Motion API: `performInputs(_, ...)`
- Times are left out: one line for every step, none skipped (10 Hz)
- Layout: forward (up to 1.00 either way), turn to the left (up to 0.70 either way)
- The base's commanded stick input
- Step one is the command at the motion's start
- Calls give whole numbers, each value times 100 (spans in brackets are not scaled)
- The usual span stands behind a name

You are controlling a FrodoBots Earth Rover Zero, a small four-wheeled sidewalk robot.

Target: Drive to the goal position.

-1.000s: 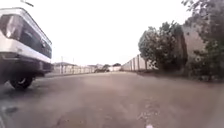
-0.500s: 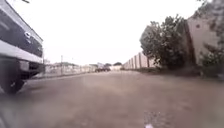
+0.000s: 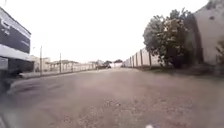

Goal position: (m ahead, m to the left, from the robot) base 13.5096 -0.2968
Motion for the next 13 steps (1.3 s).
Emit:
performInputs(95,0)
performInputs(95,0)
performInputs(95,0)
performInputs(95,0)
performInputs(95,0)
performInputs(95,0)
performInputs(95,0)
performInputs(95,0)
performInputs(95,0)
performInputs(95,0)
performInputs(95,0)
performInputs(95,0)
performInputs(95,0)
